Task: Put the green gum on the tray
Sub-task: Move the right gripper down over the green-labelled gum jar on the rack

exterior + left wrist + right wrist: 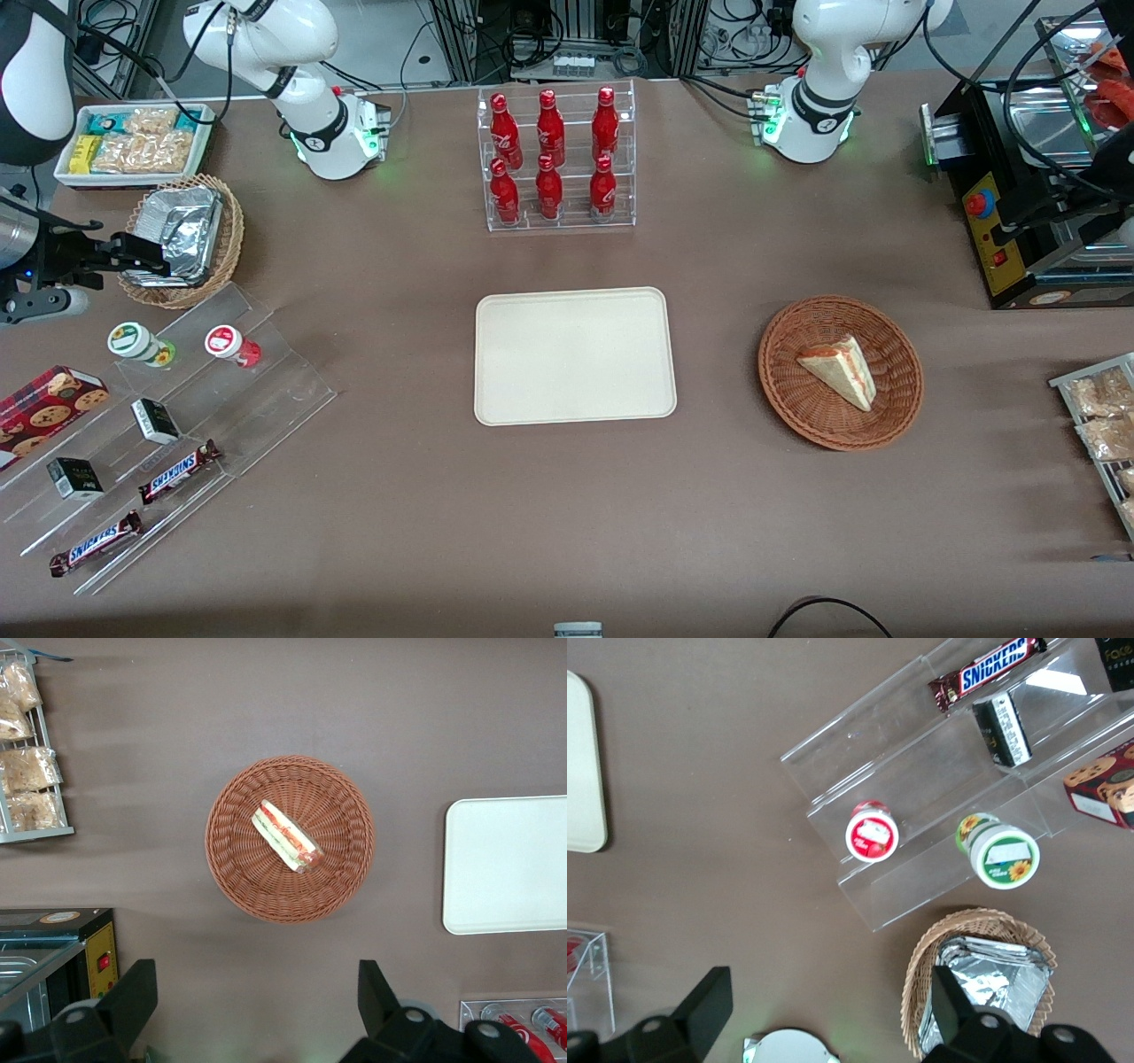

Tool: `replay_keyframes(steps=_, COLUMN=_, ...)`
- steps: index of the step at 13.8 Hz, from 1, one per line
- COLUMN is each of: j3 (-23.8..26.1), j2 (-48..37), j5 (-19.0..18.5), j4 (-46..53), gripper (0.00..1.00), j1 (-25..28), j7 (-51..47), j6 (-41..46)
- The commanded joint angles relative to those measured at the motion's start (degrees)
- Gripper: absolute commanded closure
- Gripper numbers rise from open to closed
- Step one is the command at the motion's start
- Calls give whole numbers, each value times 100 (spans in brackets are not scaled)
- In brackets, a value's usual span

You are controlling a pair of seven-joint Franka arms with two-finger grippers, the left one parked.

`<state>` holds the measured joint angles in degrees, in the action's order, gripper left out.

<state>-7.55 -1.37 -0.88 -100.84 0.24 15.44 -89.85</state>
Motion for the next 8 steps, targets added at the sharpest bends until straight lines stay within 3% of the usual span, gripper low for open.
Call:
replay_keyframes(steps=1, j3=-45, j2=40, j5=-97, j4=-277, gripper=0, j1=-182, j7=833, j6=-461)
replay_keyframes(steps=6, j3=-89, j2=181, j5=-105, j4=-761, gripper=0, j1=-533, j7=3907, j6=-1480)
replay_keyframes(steps=8, j3=-89, j2=172, j5=-97, j4=-1042, gripper=0, j1=-726, j7=4711, j6=-2016)
